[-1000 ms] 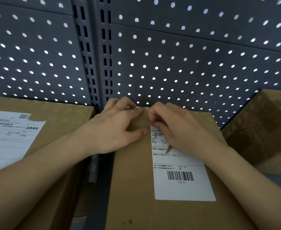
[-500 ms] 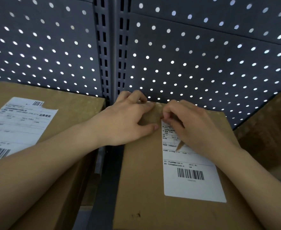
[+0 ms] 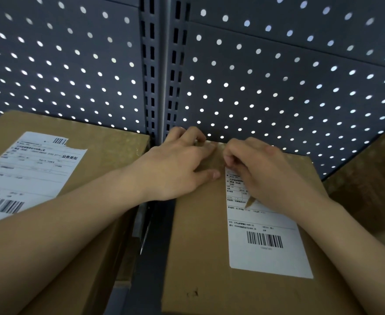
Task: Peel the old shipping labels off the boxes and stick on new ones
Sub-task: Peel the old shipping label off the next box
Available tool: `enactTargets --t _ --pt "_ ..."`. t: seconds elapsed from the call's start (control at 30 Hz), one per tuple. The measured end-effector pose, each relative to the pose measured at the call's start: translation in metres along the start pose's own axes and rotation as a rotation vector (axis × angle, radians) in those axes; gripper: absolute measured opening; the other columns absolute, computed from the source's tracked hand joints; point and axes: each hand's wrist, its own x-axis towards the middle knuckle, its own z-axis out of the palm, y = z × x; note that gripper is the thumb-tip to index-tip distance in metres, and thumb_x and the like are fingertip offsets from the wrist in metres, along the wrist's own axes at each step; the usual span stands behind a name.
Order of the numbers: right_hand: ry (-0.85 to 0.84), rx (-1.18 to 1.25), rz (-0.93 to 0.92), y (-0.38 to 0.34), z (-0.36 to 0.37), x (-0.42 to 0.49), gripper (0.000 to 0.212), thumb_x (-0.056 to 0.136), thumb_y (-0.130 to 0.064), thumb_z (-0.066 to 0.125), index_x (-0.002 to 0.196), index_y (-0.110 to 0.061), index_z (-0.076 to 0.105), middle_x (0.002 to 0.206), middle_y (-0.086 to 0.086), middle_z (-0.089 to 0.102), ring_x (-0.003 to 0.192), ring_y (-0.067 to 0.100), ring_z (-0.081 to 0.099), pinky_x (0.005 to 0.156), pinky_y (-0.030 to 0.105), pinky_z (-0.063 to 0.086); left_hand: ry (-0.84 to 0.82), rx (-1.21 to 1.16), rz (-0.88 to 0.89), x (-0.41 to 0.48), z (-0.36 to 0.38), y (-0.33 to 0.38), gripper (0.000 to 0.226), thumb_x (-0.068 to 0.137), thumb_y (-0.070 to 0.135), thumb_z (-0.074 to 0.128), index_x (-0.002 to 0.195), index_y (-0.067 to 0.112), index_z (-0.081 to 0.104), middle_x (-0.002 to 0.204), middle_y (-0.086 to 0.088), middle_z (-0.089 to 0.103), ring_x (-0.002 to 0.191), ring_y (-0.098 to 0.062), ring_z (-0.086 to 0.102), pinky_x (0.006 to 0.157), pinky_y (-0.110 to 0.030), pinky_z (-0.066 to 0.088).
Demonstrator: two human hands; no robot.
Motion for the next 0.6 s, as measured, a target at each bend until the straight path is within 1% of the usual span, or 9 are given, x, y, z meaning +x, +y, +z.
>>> enactTargets --t 0.07,0.13,0.2,0.27,0.33,0.4,0.47,0.53,0.6 --pt "-0.026 -0.025 0.000 -0.003 -0.004 -0.001 0.025 0.094 -0.005 0.052 0.088 -0.028 0.046 0.082 -0.013 0.046 0.091 -0.021 0.035 0.067 0.006 0.036 -0.004 -0.001 0.004 0.000 0.001 0.000 0.063 0.093 0.060 0.040 0.150 0.035 0.032 0.140 0.011 0.027 0.133 -0.012 0.016 0.104 -0.046 0.041" --pt "-0.052 -0.032 0.009 -0.003 -0.007 -0.005 0.027 0.094 -0.004 0.052 0.091 -0.030 0.047 0.089 -0.011 0.051 0.090 -0.028 0.031 0.073 -0.007 0.025 -0.009 0.007 0.006 0.001 0.002 0.000 0.063 0.094 0.059 0.039 0.151 0.034 0.030 0.140 0.011 0.026 0.133 -0.013 0.016 0.105 -0.045 0.041" --pt "-0.036 -0.003 0.031 -0.002 -0.008 -0.009 0.026 0.093 -0.003 0.055 0.095 -0.029 0.053 0.091 -0.013 0.053 0.089 -0.031 0.032 0.072 -0.008 0.024 -0.008 0.011 0.008 0.002 0.002 -0.002 0.066 0.093 0.060 0.039 0.152 0.032 0.029 0.141 0.011 0.026 0.133 -0.013 0.016 0.106 -0.045 0.040" --pt "0.008 0.050 0.053 0.004 -0.005 -0.011 0.017 0.096 -0.011 0.058 0.103 -0.026 0.060 0.093 -0.018 0.051 0.091 -0.030 0.034 0.074 -0.008 0.024 -0.001 0.005 0.004 0.002 0.002 -0.003 0.068 0.093 0.062 0.040 0.153 0.030 0.029 0.141 0.011 0.026 0.133 -0.013 0.017 0.106 -0.046 0.041" --pt "0.027 0.074 0.060 0.007 -0.002 -0.011 0.013 0.095 -0.019 0.061 0.106 -0.025 0.065 0.098 -0.019 0.052 0.093 -0.023 0.039 0.076 -0.008 0.024 0.001 0.001 0.005 0.002 0.002 -0.003 0.069 0.092 0.063 0.039 0.153 0.030 0.029 0.140 0.011 0.027 0.133 -0.013 0.017 0.106 -0.047 0.040" --pt "0.013 0.082 0.050 0.010 -0.001 -0.009 0.016 0.095 -0.023 0.062 0.110 -0.025 0.067 0.105 -0.018 0.054 0.091 -0.010 0.043 0.077 -0.007 0.025 0.002 -0.001 0.004 0.002 0.002 -0.003 0.069 0.092 0.063 0.039 0.152 0.031 0.030 0.140 0.011 0.027 0.133 -0.013 0.017 0.106 -0.047 0.040" --pt "-0.009 0.087 0.047 0.012 -0.001 -0.007 0.020 0.095 -0.025 0.061 0.114 -0.025 0.068 0.109 -0.016 0.056 0.091 -0.007 0.039 0.078 -0.007 0.024 0.003 -0.003 0.003 0.002 0.002 -0.003 0.068 0.092 0.063 0.040 0.151 0.032 0.030 0.139 0.011 0.027 0.133 -0.013 0.017 0.106 -0.046 0.040" --pt "-0.019 0.080 0.047 0.013 -0.001 -0.006 0.018 0.096 -0.025 0.061 0.112 -0.026 0.069 0.109 -0.015 0.057 0.093 -0.008 0.037 0.079 -0.009 0.022 0.003 -0.004 0.002 0.002 0.002 -0.003 0.068 0.091 0.063 0.040 0.151 0.032 0.031 0.139 0.011 0.028 0.132 -0.013 0.018 0.106 -0.046 0.040" --pt "-0.016 0.100 0.043 0.013 0.001 -0.005 0.014 0.095 -0.023 0.062 0.105 -0.027 0.070 0.107 -0.014 0.058 0.098 -0.003 0.043 0.080 -0.007 0.023 0.003 -0.005 0.007 0.002 0.002 -0.002 0.069 0.090 0.063 0.039 0.150 0.031 0.033 0.139 0.011 0.028 0.132 -0.013 0.018 0.106 -0.045 0.040"
